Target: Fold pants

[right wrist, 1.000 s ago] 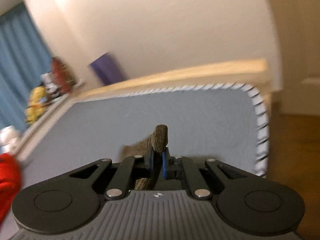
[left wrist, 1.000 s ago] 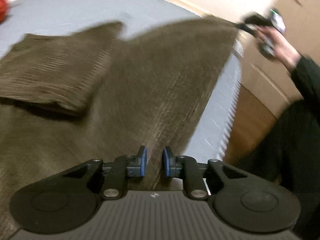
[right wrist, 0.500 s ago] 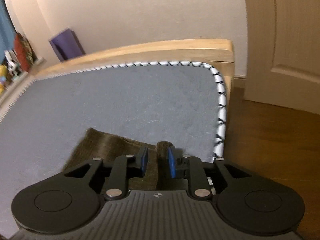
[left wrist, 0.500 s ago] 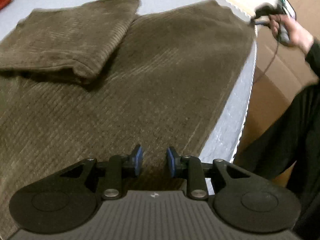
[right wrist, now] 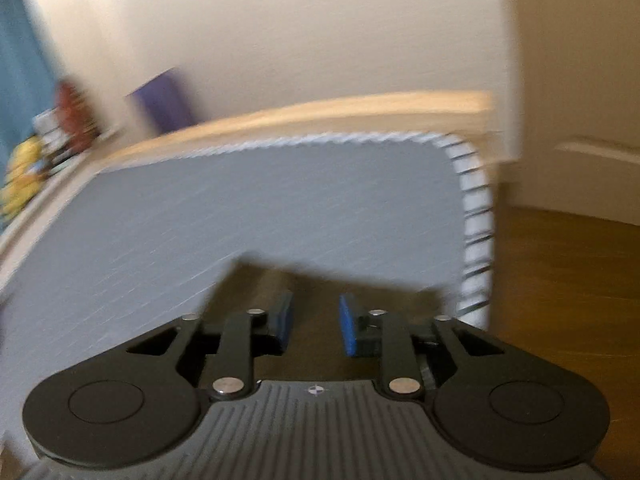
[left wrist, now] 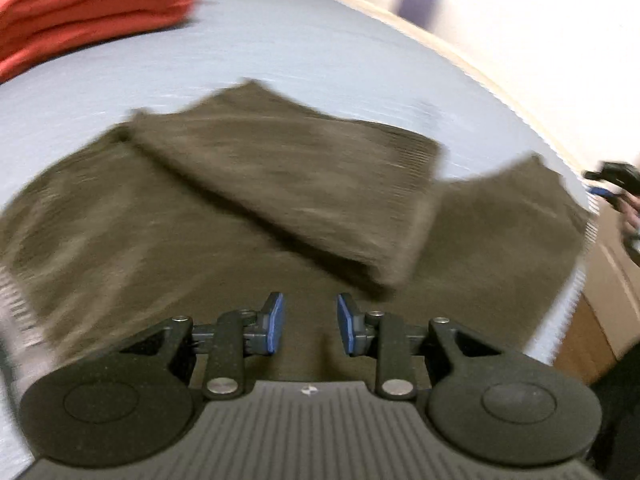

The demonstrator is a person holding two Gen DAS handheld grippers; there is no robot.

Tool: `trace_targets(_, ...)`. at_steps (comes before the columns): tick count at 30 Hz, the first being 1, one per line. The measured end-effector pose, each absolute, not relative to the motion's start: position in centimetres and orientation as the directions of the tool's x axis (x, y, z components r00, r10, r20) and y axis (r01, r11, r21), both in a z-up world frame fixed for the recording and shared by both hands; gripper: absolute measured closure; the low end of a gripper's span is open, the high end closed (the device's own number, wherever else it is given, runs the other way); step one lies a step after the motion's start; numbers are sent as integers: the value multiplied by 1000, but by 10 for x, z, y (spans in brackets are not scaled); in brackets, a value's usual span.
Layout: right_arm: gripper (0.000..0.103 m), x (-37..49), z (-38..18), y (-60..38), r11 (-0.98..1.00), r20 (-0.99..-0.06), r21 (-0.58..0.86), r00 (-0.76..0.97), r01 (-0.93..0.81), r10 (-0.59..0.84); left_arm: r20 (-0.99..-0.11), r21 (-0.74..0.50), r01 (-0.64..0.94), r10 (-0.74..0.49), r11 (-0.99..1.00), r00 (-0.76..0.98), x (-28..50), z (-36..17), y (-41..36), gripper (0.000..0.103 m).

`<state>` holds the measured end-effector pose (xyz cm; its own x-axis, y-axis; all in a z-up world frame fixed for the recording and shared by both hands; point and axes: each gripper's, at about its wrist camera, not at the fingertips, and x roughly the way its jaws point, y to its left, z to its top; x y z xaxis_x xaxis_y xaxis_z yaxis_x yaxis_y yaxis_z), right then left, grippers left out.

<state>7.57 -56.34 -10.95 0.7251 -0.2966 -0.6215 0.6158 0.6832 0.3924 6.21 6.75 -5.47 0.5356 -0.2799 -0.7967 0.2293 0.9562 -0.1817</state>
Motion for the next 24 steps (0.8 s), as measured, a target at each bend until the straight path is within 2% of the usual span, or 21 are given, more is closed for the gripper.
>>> trace_targets(3,53,97,-104,-517,832,-608,388,789,397,-93,-808,-122,132,-176,984,563,59,-54,98,70)
trace_targets(7,52,115,-102,-437,935,-619,347,768,78,166,-825,-102,52,-114,993,553,45,-60,145,70)
trace_targets(11,52,127,-101,-370,944,-641,301,705,-133,304,-859,-87,-12,-69,996,507,28,-77,187,71)
trace_targets(12,52,130,-103,-358,939,-648,298,685,-174,332,-873,-61,-27,-40,998,487,24,-81,195,73)
trace_targets(13,52,132,-105,-343,932,-658,286,661,-222,360,-886,-29,-36,-9,999,464,20,-88,203,81)
trace_targets(14,49,134,-104,-331,929,-670,269,643,-253,370,-886,-16,-26,-2,1000,463,15,-92,208,86)
trace_targets(16,43,139,-108,-303,932,-729,214,587,-291,351,-878,-15,-8,-9,1000,478,9,-90,210,85)
trace_targets(19,42,148,-133,-288,955,-830,156,490,-251,265,-865,12,0,10,1000,502,4,-83,202,85)
trace_targets(22,43,146,-127,-285,964,-826,176,502,-202,256,-835,-31,38,-47,999,549,0,-68,193,83)
trace_targets(24,43,146,-115,-285,960,-789,218,547,-176,280,-824,-84,79,-114,993,555,2,-64,187,80)
